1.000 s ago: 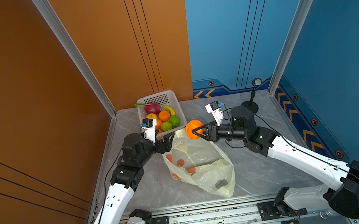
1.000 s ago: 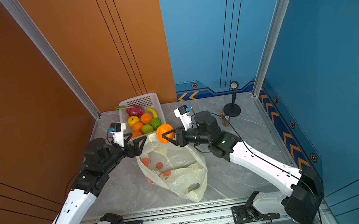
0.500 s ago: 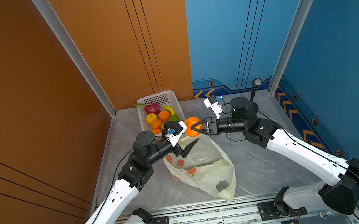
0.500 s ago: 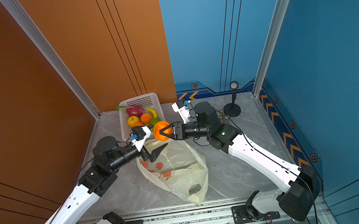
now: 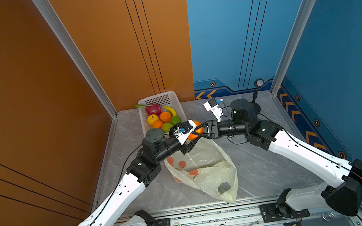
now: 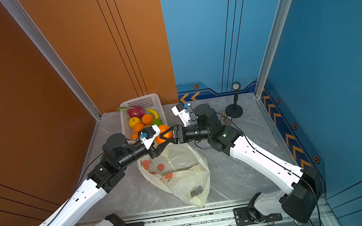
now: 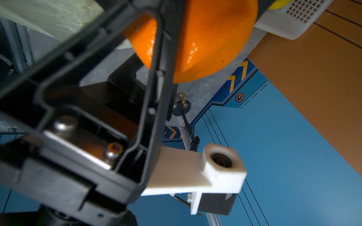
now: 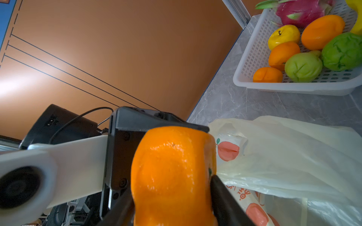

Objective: Untie the knot of the plastic bag and take out the fruit
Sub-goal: Pick up the fruit from the plastic bag, then place the fruit in the basket.

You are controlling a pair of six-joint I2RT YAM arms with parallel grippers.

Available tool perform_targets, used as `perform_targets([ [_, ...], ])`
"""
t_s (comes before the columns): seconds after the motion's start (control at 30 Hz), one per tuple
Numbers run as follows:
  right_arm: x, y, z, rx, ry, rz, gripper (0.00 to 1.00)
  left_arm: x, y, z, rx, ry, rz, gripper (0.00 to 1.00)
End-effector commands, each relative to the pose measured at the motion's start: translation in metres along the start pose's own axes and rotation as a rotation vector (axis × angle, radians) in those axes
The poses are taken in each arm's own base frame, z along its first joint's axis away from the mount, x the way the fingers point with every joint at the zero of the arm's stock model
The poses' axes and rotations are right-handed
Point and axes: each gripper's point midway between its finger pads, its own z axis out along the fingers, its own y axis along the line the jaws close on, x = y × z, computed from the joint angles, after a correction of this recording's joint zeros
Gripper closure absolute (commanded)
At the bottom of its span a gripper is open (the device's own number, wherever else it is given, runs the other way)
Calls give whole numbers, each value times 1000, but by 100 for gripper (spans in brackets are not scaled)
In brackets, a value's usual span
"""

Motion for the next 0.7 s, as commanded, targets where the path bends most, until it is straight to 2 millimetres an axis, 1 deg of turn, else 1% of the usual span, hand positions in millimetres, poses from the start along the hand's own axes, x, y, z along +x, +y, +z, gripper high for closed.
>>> perform_targets([
  [0.0,-17,0,-17,77,-71,-27,21,-19,32,-2,-154,-39,-30,46],
  [0.07,-26,-8,-25,142,-123,-48,15,-13,47,-1,-212,-12,-62,47],
  [0.1,-32,-11,-31,169,-155,-58,13,-8,56,0,-246,10,-85,49],
  [0.17,-42,-18,-41,225,-217,-78,10,-6,77,1,-309,32,-130,51],
  [0.23,-50,-29,-50,283,-271,-82,7,7,98,5,-364,80,-182,52],
  [0.33,-59,-45,-61,349,-323,-69,5,31,132,13,-450,163,-264,52],
  [0.4,-62,-55,-64,383,-335,-58,4,51,154,17,-513,229,-322,52],
  [0.5,-63,-67,-63,421,-333,-44,4,79,182,22,-583,298,-403,53],
  [0.57,-62,-75,-62,452,-324,-33,4,102,200,26,-626,338,-465,53],
  [0.63,-60,-82,-61,482,-311,-19,4,117,215,31,-657,370,-510,53],
  [0.67,-59,-87,-61,501,-306,-9,4,130,224,35,-673,397,-533,54],
])
